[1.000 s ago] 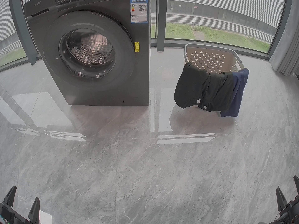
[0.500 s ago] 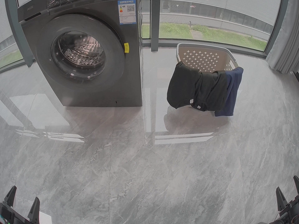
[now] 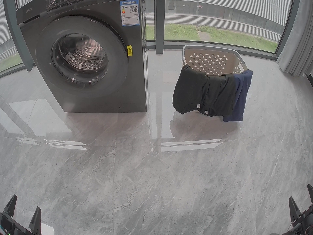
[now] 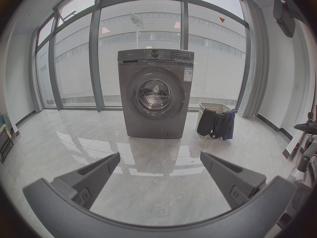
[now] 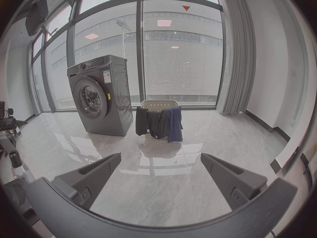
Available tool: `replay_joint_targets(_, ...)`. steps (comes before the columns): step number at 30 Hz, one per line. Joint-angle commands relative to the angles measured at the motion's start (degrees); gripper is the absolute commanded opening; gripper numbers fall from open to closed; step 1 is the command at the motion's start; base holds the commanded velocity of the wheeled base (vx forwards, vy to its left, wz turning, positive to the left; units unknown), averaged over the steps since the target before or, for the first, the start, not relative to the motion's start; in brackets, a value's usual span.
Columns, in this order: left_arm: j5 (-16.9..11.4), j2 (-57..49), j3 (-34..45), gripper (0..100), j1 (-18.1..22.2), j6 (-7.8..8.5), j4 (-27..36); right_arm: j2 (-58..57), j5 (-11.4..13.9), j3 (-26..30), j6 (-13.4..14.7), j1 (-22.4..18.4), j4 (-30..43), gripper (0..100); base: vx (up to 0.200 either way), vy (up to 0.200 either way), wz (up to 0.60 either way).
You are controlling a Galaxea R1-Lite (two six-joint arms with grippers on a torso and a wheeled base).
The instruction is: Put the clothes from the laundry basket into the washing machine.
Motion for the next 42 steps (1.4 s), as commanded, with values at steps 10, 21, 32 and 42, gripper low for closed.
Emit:
replay_joint_targets(10,0.1,-0.7,0.9,100,0.0,0.03,0.0,-0.8,-0.2,1.0,0.3,0.0,0.0,100,0.0,0.0,-0.18)
replay_joint_targets(21,0.1,-0.7,1.0,100,0.0,-0.06,0.0,-0.8,-0.2,1.0,0.2,0.0,0.0,100,0.0,-0.2,0.0)
replay_joint_targets(32,0.2,-0.7,0.9,100,0.0,0.03,0.0,-0.8,-0.2,1.0,0.3,0.0,0.0,100,0.073,-0.018,0.0)
replay_joint_targets(42,0.2,-0.7,0.9,100,0.0,-0.06,0.0,-0.8,-0.2,1.0,0.3,0.0,0.0,100,0.2,0.0,0.0)
